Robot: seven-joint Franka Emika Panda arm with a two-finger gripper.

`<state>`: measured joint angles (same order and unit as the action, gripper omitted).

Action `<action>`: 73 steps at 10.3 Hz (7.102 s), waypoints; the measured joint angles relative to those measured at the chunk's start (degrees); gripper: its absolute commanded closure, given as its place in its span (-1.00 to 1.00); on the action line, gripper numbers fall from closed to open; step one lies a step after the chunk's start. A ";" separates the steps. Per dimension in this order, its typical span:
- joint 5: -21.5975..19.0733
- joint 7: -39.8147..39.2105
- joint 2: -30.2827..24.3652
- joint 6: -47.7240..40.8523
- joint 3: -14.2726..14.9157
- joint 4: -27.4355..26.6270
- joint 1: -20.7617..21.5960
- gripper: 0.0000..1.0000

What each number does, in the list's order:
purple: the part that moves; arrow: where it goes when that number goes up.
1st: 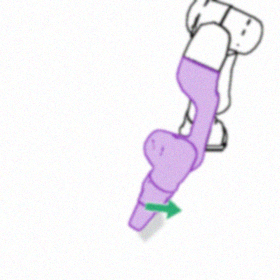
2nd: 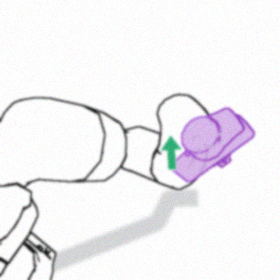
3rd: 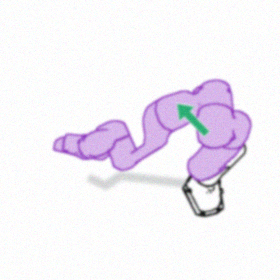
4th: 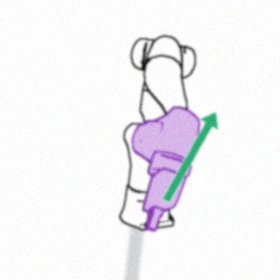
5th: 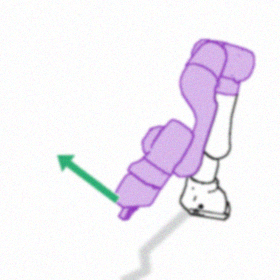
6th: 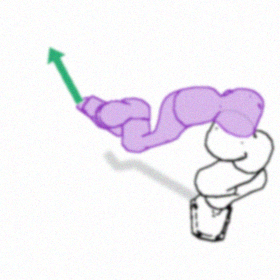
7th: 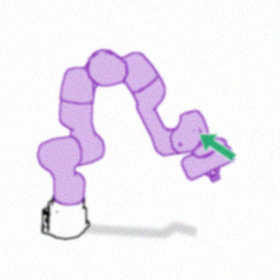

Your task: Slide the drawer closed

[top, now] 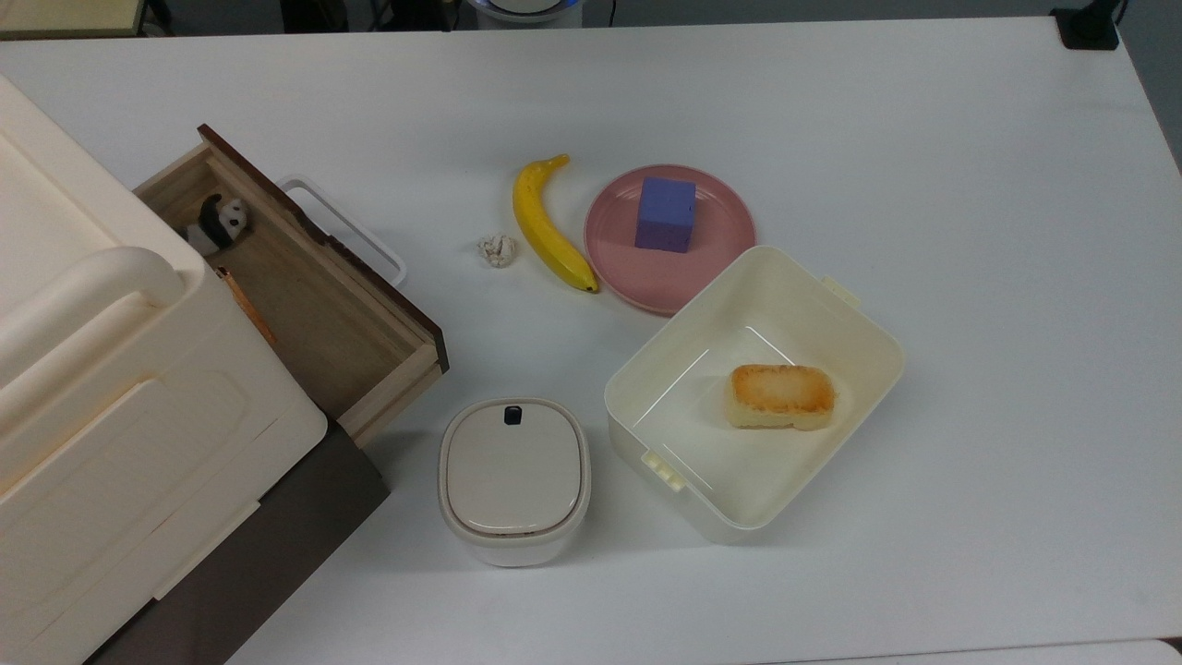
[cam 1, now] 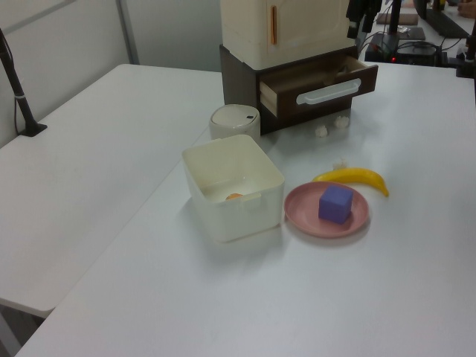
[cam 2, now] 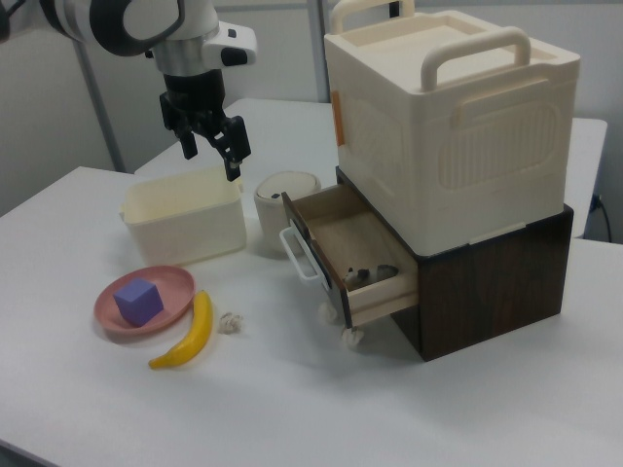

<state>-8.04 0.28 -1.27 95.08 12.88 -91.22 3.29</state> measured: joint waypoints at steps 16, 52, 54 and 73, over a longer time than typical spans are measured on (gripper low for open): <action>0.00 3.76 -0.17 -4.58 0.55 -0.05 -0.95 -0.66; 0.51 27.61 15.07 59.74 2.52 -20.79 -7.42 1.00; 0.52 27.59 15.01 59.03 2.54 -20.62 -7.42 1.00; 1.67 -0.82 1.97 -6.87 -7.92 1.02 -6.90 -1.00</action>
<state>-6.37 -0.55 0.71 88.21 4.97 -90.20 -3.61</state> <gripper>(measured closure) 0.520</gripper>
